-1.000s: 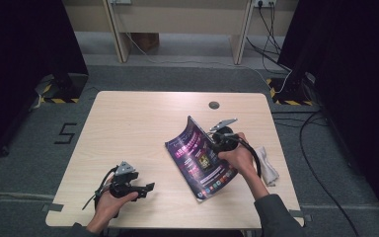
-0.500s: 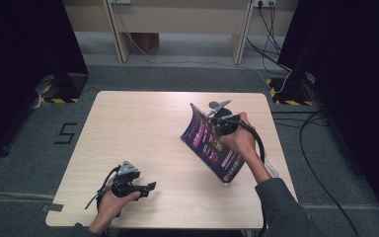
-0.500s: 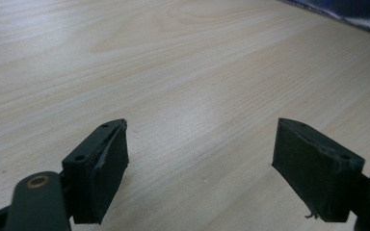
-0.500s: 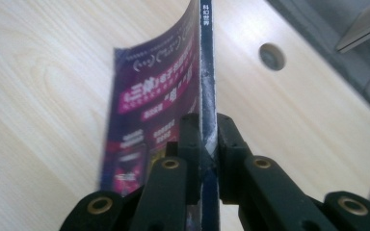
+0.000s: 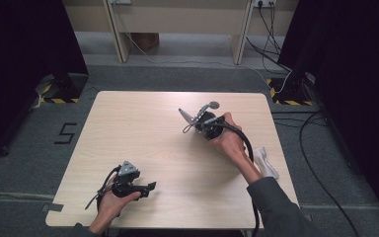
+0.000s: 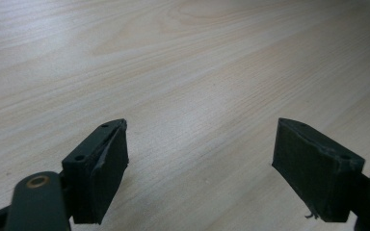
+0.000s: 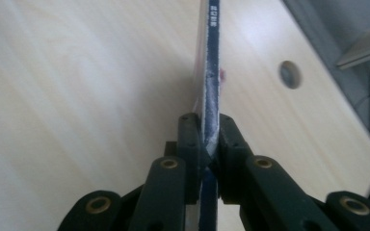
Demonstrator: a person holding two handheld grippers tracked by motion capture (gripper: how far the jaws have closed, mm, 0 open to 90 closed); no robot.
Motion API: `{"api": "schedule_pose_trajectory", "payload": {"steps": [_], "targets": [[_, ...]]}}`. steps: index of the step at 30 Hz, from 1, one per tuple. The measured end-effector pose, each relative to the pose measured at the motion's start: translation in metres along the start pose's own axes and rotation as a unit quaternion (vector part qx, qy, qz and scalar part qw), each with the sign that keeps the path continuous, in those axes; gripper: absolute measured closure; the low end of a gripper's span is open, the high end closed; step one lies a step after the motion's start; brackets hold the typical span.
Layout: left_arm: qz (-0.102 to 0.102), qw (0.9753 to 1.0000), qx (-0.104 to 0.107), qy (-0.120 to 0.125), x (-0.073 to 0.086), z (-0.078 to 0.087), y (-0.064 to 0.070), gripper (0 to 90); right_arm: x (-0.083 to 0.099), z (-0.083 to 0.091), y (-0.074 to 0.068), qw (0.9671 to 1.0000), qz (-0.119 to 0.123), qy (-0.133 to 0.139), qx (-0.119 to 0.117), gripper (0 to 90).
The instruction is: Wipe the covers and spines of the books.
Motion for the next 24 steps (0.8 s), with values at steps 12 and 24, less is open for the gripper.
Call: {"api": "schedule_pose_trajectory", "payload": {"steps": [12, 24], "targets": [[-0.002, 1.0000, 0.002, -0.007, 0.002, -0.002, 0.001, 19.1, 0.008, -0.019, -0.052, 0.9981, 0.019, -0.004, -0.059, 83.9], [-0.005, 0.9999, 0.003, -0.012, 0.003, -0.005, 0.004, 19.1, 0.017, -0.035, -0.081, 0.9960, 0.026, -0.009, -0.085, 82.1]]}}
Point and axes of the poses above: each handheld gripper's, and its own axes: z roughly backward along the jaws, x roughly out of its underside, y roughly to its right, the point moved 8 cm from there along -z, roughly forward along the jaws, and after that the axes turned 5 degrees about x, right-handed, at the moved point
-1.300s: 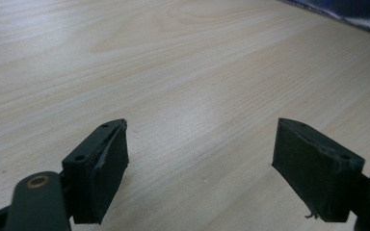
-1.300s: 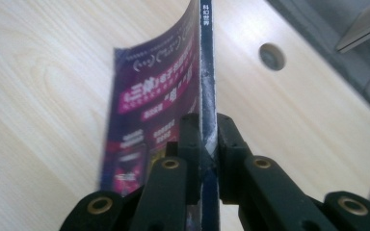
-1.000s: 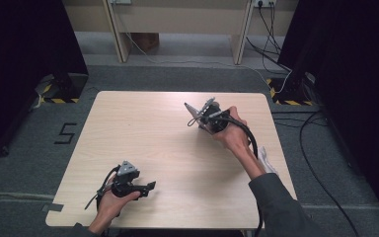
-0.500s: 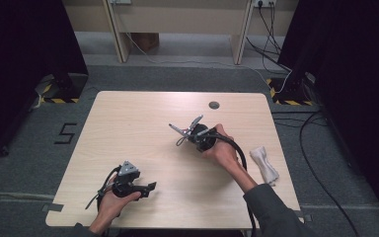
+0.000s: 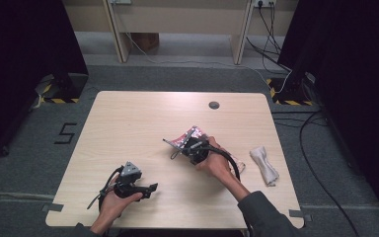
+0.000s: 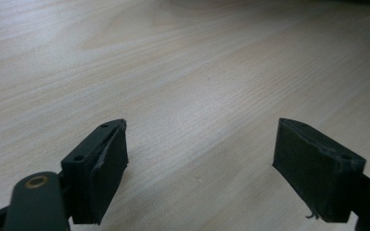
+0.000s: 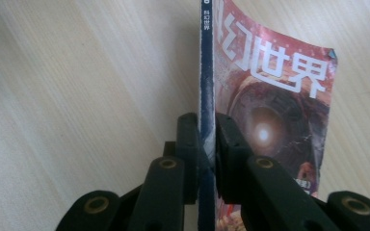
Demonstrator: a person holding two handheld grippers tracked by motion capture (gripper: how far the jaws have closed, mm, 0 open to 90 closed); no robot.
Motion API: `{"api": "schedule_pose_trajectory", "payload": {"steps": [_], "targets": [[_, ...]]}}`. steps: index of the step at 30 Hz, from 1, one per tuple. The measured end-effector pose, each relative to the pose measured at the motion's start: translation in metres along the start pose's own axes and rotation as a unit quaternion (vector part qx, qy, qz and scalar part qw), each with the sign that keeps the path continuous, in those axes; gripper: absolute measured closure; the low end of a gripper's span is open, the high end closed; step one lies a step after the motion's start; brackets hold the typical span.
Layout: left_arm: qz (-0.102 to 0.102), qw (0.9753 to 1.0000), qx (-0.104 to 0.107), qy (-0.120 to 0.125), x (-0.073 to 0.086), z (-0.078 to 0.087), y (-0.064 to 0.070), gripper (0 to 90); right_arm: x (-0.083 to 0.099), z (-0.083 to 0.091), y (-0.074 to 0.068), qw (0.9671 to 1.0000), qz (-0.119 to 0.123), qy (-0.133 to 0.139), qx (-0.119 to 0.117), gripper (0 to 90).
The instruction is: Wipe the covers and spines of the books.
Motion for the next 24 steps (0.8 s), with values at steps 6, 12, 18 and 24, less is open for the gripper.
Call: {"api": "schedule_pose_trajectory", "payload": {"steps": [6, 12, 18, 24], "targets": [[-0.001, 1.0000, 0.000, -0.001, 0.000, -0.001, 0.001, 19.1, 0.005, -0.009, -0.014, 0.9997, -0.010, 0.001, -0.021, 78.4], [-0.001, 1.0000, 0.002, 0.000, 0.000, -0.001, 0.002, 19.1, 0.006, -0.013, -0.021, 0.9975, -0.043, 0.013, -0.054, 74.5], [-0.002, 1.0000, 0.004, -0.004, 0.001, -0.002, 0.004, 19.1, 0.007, -0.011, -0.026, 0.9928, -0.073, 0.051, -0.080, 70.1], [0.000, 1.0000, 0.003, -0.002, 0.001, -0.002, 0.003, 19.1, 0.010, -0.013, -0.021, 0.9851, -0.115, 0.079, -0.100, 65.6]]}}
Point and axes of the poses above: each handheld gripper's, and its own axes: z roughly backward along the jaws, x roughly out of its underside, y roughly to its right, the point moved 8 cm from there along -z, roughly forward along the jaws, and after that the axes turned 5 degrees about x, right-handed, at the moved point
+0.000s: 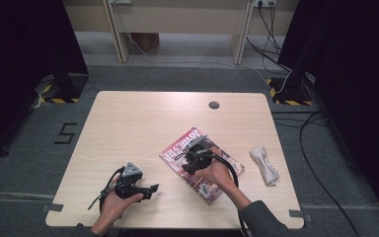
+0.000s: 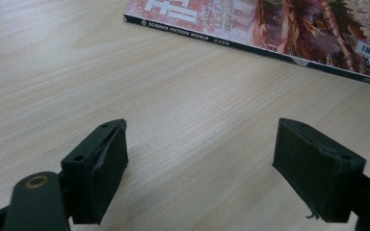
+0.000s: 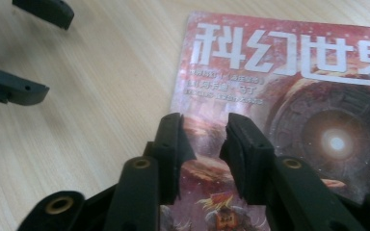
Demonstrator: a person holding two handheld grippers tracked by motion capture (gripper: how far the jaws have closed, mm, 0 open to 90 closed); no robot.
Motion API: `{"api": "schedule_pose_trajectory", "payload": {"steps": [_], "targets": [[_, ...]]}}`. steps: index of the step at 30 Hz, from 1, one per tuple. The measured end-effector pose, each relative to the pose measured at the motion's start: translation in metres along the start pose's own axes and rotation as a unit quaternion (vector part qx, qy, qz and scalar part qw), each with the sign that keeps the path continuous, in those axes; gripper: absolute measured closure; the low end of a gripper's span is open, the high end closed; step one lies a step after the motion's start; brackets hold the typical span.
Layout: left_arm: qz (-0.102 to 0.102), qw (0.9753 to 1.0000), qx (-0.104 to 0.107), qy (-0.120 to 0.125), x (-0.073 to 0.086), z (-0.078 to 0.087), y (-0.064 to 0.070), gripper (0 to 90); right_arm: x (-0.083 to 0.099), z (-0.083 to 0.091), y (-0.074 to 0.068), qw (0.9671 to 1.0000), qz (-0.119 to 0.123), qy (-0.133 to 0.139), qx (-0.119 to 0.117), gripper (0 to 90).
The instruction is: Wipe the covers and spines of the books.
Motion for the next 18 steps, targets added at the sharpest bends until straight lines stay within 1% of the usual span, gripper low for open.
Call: {"api": "schedule_pose_trajectory", "payload": {"steps": [1, 2, 3, 6, 7, 8, 12, 14, 17, 18], "targets": [[0.000, 1.0000, 0.000, 0.000, 0.000, 0.000, 0.000, 19.1, 0.001, 0.002, 0.004, 1.0000, -0.006, 0.003, 0.003, 64.9], [-0.001, 1.0000, 0.000, -0.001, 0.000, 0.000, 0.001, 19.1, 0.003, 0.004, 0.012, 0.9998, -0.004, 0.005, 0.019, 63.8], [-0.001, 1.0000, 0.001, 0.000, 0.000, 0.000, 0.001, 19.1, 0.004, 0.006, 0.018, 0.9996, -0.001, 0.005, 0.028, 62.2], [-0.001, 1.0000, 0.004, 0.001, -0.001, -0.002, 0.004, 19.1, 0.015, 0.009, 0.044, 0.9976, -0.023, 0.005, 0.064, 54.8], [-0.002, 1.0000, 0.005, 0.001, -0.001, -0.004, 0.005, 19.1, 0.019, 0.010, 0.053, 0.9967, -0.036, 0.005, 0.073, 52.2], [-0.002, 1.0000, 0.006, 0.000, -0.001, -0.005, 0.006, 19.1, 0.025, 0.011, 0.062, 0.9955, -0.052, 0.007, 0.079, 49.5], [-0.004, 0.9999, 0.015, 0.000, -0.003, -0.011, 0.014, 19.2, 0.042, 0.013, 0.086, 0.9918, -0.083, 0.005, 0.097, 42.6], [-0.010, 0.9998, 0.019, -0.002, -0.003, -0.015, 0.020, 19.4, 0.052, 0.013, 0.098, 0.9890, -0.104, 0.003, 0.105, 40.9], [-0.016, 0.9995, 0.025, -0.004, -0.005, -0.022, 0.028, 19.7, 0.062, 0.010, 0.111, 0.9850, -0.127, 0.004, 0.116, 38.1], [-0.018, 0.9995, 0.027, -0.003, -0.006, -0.025, 0.031, 19.8, 0.064, 0.009, 0.113, 0.9846, -0.131, 0.002, 0.116, 37.9]]}}
Point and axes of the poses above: each handheld gripper's, and its own axes: z roughly backward along the jaws, x roughly out of its underside, y roughly to its right, the point moved 8 cm from there along -z, roughly forward along the jaws, and after that the axes turned 5 degrees about x, right-handed, at the moved point
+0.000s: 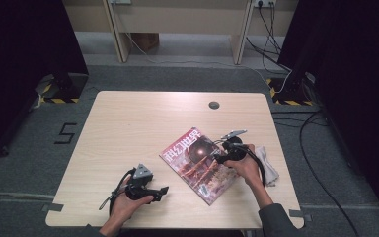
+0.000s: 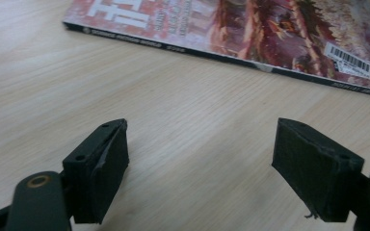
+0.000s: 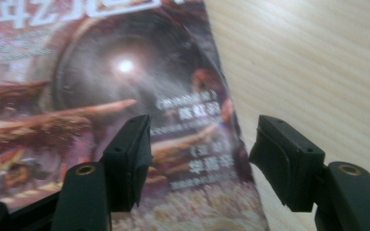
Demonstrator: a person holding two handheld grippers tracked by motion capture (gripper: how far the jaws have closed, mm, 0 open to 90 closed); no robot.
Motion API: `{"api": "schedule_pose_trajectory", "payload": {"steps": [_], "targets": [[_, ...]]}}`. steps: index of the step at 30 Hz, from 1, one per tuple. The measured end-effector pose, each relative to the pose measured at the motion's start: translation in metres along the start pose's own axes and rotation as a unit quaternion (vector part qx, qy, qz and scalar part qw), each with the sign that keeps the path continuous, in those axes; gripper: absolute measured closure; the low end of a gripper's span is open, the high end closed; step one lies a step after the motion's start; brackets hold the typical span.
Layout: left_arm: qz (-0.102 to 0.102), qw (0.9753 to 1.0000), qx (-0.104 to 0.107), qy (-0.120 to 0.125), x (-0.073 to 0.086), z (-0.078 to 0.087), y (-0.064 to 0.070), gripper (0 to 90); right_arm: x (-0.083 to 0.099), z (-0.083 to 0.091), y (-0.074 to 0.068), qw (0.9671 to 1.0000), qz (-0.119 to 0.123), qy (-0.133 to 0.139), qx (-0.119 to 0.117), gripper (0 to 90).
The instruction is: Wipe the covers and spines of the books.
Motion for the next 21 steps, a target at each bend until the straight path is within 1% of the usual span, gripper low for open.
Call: {"api": "schedule_pose_trajectory", "payload": {"steps": [2, 5, 6, 7, 8, 9, 11, 13, 15, 18, 21], "targets": [[-0.005, 1.0000, 0.004, -0.001, -0.002, -0.007, 0.006, 20.1, 0.004, -0.004, 0.005, 1.0000, -0.006, -0.005, 0.003, 36.6], [-0.015, 0.9998, 0.009, -0.004, -0.005, -0.014, 0.013, 20.5, 0.009, -0.009, 0.008, 0.9997, -0.021, -0.011, -0.004, 35.2], [-0.018, 0.9998, 0.010, -0.005, -0.006, -0.016, 0.015, 20.6, 0.010, -0.011, 0.009, 0.9996, -0.022, -0.015, -0.005, 34.8], [-0.020, 0.9997, 0.010, -0.005, -0.007, -0.018, 0.017, 20.6, 0.011, -0.013, 0.008, 0.9995, -0.026, -0.014, -0.008, 34.8], [-0.022, 0.9997, 0.010, -0.004, -0.008, -0.020, 0.018, 20.6, 0.012, -0.014, 0.007, 0.9992, -0.034, -0.008, -0.016, 35.2], [-0.022, 0.9997, 0.011, -0.003, -0.009, -0.021, 0.019, 20.6, 0.012, -0.014, 0.007, 0.9991, -0.036, -0.006, -0.021, 35.4], [-0.018, 0.9997, 0.014, 0.000, -0.012, -0.024, 0.020, 20.6, 0.013, -0.014, 0.003, 0.9988, -0.038, -0.004, -0.030, 34.7], [-0.019, 0.9997, 0.013, 0.001, -0.014, -0.027, 0.021, 20.5, 0.015, -0.013, 0.000, 0.9991, -0.035, 0.001, -0.024, 33.6], [-0.017, 0.9998, 0.013, 0.002, -0.015, -0.028, 0.021, 20.6, 0.018, -0.010, -0.003, 0.9990, -0.036, 0.002, -0.027, 33.4], [-0.015, 0.9997, 0.017, 0.001, -0.017, -0.030, 0.020, 20.9, 0.026, -0.005, -0.011, 0.9987, -0.033, 0.007, -0.038, 33.2], [-0.006, 0.9998, 0.021, 0.003, -0.019, -0.031, 0.019, 21.0, 0.036, 0.002, -0.021, 0.9985, -0.030, 0.017, -0.042, 32.9]]}}
Point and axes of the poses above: each handheld gripper's, and its own axes: z roughly backward along the jaws, x roughly out of its underside, y roughly to its right, the point moved 8 cm from there along -z, roughly forward along the jaws, and after that the axes turned 5 degrees about x, right-handed, at the moved point
